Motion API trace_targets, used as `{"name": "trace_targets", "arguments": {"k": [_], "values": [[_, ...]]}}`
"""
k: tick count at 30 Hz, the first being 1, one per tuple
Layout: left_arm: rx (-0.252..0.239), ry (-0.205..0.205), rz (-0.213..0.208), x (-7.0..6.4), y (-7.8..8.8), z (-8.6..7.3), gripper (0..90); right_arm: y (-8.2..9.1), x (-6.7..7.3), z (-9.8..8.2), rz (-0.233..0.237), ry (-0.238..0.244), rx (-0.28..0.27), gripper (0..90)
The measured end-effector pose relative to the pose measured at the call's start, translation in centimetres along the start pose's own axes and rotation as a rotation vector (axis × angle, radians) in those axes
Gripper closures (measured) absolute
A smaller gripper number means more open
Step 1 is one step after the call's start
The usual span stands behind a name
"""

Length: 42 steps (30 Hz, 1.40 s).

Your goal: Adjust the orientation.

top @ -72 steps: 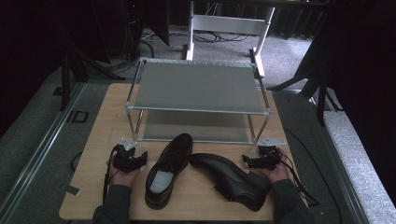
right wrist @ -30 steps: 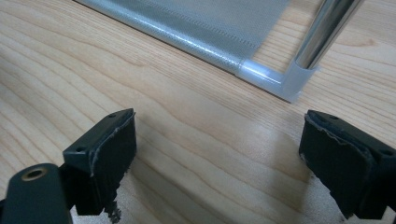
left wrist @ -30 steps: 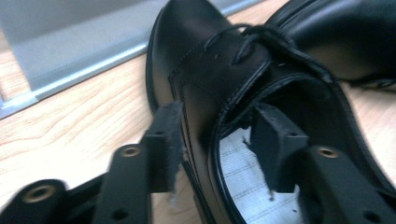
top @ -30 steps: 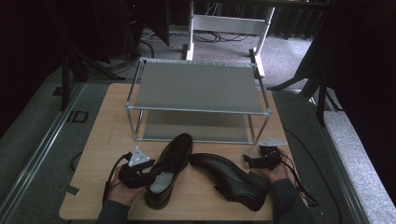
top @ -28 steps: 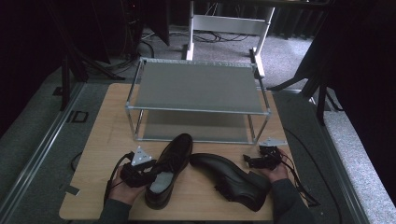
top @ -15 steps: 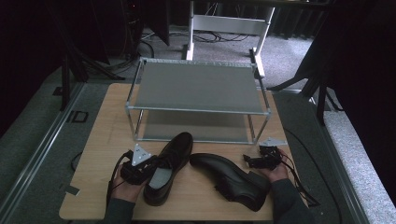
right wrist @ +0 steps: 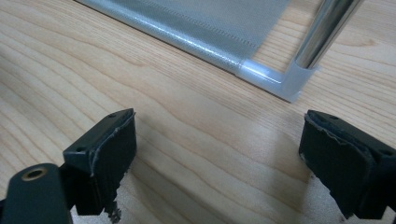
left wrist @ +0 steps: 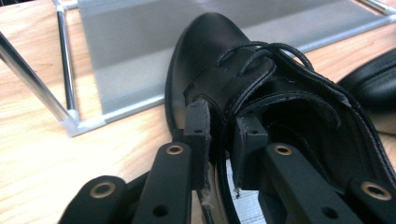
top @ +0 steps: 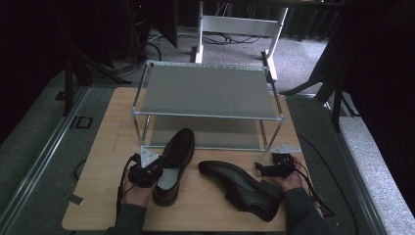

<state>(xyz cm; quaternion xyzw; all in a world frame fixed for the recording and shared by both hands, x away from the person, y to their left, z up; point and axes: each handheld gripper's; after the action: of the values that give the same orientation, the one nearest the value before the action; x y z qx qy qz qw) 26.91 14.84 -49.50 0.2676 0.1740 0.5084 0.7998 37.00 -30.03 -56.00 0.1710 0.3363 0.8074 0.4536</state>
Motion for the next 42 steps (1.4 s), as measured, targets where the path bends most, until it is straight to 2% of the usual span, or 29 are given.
{"name": "trace_targets", "arguments": {"k": [4,5,6,9,10,13,14,15,16,18,21,22,23,24,25,26,27,28,30,31,32,33,34,35,36,39,40,41,42], "values": [[-0.005,0.033,-0.03,0.6,0.4,0.0,60.4,0.0,0.0,0.0,0.0,0.0,0.0,10.9],[-0.012,0.035,-0.025,0.7,0.6,-0.1,60.4,0.0,0.0,0.0,0.0,0.0,0.0,10.9],[-0.016,0.018,-0.037,0.8,1.2,-0.2,52.3,0.0,0.0,0.0,0.0,0.0,0.0,10.9],[-0.036,0.004,-0.061,0.9,2.0,-0.4,48.0,0.0,0.0,0.0,0.0,0.0,0.0,10.9],[-0.076,0.001,-0.077,1.2,3.2,-0.8,47.9,0.0,0.0,0.0,0.0,0.0,0.0,11.0],[-0.1,0.013,-0.078,1.8,4.0,-1.1,47.9,0.1,0.0,0.0,-0.005,-0.005,-0.002,14.1],[-0.106,0.02,-0.07,2.4,4.4,-1.5,48.6,0.4,0.0,0.0,-0.018,-0.017,0.0,26.4],[-0.106,0.02,-0.07,2.4,4.4,-1.5,48.8,0.4,0.0,0.0,-0.018,-0.017,0.0,26.4],[-0.086,0.048,-0.06,3.2,4.2,-2.1,49.0,1.0,-0.1,0.2,-0.026,-0.016,0.026,40.6],[-0.061,0.061,-0.05,3.8,3.7,-2.8,50.4,1.9,0.2,0.2,-0.026,-0.002,0.015,45.5],[-0.036,0.067,-0.048,4.1,3.0,-3.4,51.0,2.9,0.5,0.4,-0.016,0.008,-0.005,48.2],[-0.007,0.08,-0.056,4.4,2.2,-3.9,51.3,4.4,0.9,0.6,-0.004,0.025,-0.041,48.6],[-0.007,0.08,-0.056,4.4,2.2,-3.9,51.6,4.4,0.9,0.6,-0.004,0.025,-0.041,48.6],[0.012,0.089,-0.065,4.7,1.6,-4.2,51.6,6.3,1.3,1.0,0.018,0.03,-0.079,49.3],[0.012,0.089,-0.065,4.7,1.6,-4.2,51.8,6.3,1.3,1.0,0.018,0.03,-0.079,49.3],[0.037,0.096,-0.076,4.8,0.9,-4.5,52.3,7.9,1.8,1.4,0.029,0.052,-0.1,51.1],[0.037,0.096,-0.076,4.8,0.9,-4.5,52.5,7.9,1.8,1.4,0.029,0.052,-0.1,51.1],[0.066,0.086,-0.086,4.6,0.1,-4.8,52.6,9.2,2.4,1.6,0.053,0.07,-0.119,61.3],[0.09,0.068,-0.086,4.3,-0.3,-5.0,53.5,10.6,3.3,1.8,0.101,0.098,-0.131,69.7],[0.09,0.068,-0.086,4.3,-0.3,-5.0,54.7,10.6,3.3,1.8,0.101,0.098,-0.131,69.7],[0.098,0.067,-0.08,4.1,-0.6,-5.0,55.5,11.6,4.3,1.8,0.132,0.131,-0.14,78.1],[0.098,0.067,-0.08,4.1,-0.6,-5.0,56.9,11.6,4.3,1.8,0.132,0.131,-0.14,78.1],[0.101,0.075,-0.091,4.0,-0.6,-5.1,58.4,12.4,5.1,1.8,0.156,0.164,-0.149,84.4],[0.101,0.075,-0.091,4.0,-0.6,-5.1,59.4,12.4,5.1,1.8,0.156,0.164,-0.149,84.4],[0.107,0.079,-0.097,3.9,-0.7,-5.3,60.6,13.2,6.4,1.6,0.183,0.21,-0.154,88.8],[0.111,0.079,-0.094,3.7,-0.6,-5.3,64.0,13.6,7.5,1.5,0.203,0.241,-0.152,89.5],[0.112,0.083,-0.098,3.6,-0.6,-5.3,65.4,13.8,8.7,1.1,0.23,0.276,-0.139,89.8],[0.112,0.083,-0.098,3.6,-0.6,-5.3,67.1,13.8,8.7,1.1,0.23,0.276,-0.139,89.8],[0.111,0.08,-0.097,3.5,-0.6,-5.3,67.7,13.7,9.7,0.6,0.241,0.301,-0.125,89.9]]}}
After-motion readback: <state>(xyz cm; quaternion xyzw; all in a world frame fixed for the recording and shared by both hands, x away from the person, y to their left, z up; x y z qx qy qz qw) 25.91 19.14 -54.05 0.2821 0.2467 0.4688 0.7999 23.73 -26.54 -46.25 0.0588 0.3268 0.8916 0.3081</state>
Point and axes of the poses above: each handheld gripper's, and its own axes: y roughly backward along the jaws, z roughly out of its top, x roughly to its left, and after that the axes turned 2 degrees about -z, right-handed
